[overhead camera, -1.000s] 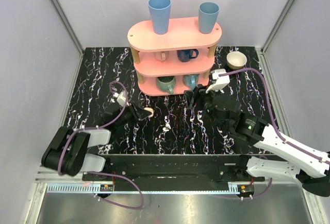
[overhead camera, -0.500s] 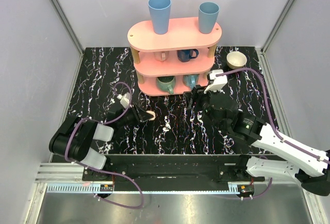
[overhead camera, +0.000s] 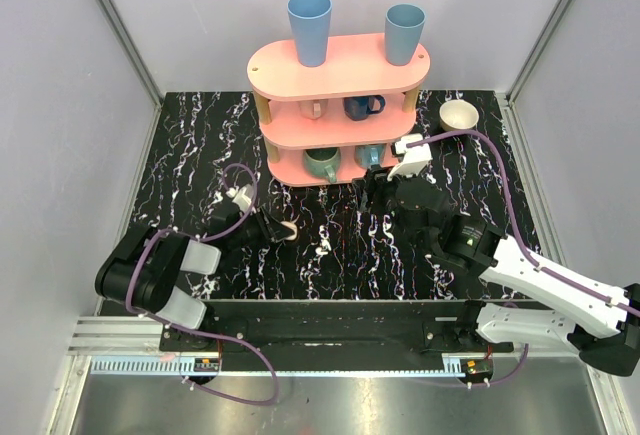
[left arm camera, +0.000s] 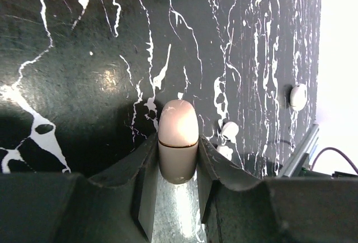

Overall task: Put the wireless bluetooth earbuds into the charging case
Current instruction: Place the charging case with the earbuds at the center of the board.

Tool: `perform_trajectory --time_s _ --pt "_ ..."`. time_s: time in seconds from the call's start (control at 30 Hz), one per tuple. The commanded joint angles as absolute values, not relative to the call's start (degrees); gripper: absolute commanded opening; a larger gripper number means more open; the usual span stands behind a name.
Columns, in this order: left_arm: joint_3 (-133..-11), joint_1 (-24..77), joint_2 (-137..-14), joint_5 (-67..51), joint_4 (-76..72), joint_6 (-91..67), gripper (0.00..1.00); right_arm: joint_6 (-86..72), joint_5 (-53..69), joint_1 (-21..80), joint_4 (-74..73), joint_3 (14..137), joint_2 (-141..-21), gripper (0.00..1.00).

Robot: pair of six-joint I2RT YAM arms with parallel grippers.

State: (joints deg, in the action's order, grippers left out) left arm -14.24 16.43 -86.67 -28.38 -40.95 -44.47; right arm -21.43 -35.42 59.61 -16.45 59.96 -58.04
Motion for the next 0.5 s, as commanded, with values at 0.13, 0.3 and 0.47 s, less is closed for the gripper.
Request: perform_trajectory --time_s 0.13,0.3,0.47 --pt "-15.82 16.08 -81.66 -23.73 -34.19 -40.43 0.25 -21.00 -38.05 59.15 -16.79 61.70 -56.69 0.59" --pt "-16.43 16.08 -77.97 -19.17 -26.64 -37.36 0.38 -21.53 -39.20 59.15 -16.79 60.21 -54.50 0.60" --pt "-17.49 16.00 -73.04 -15.30 -21.62 -34.98 0.56 -20.92 -39.99 59.06 -17.05 59.50 -53.79 0.60"
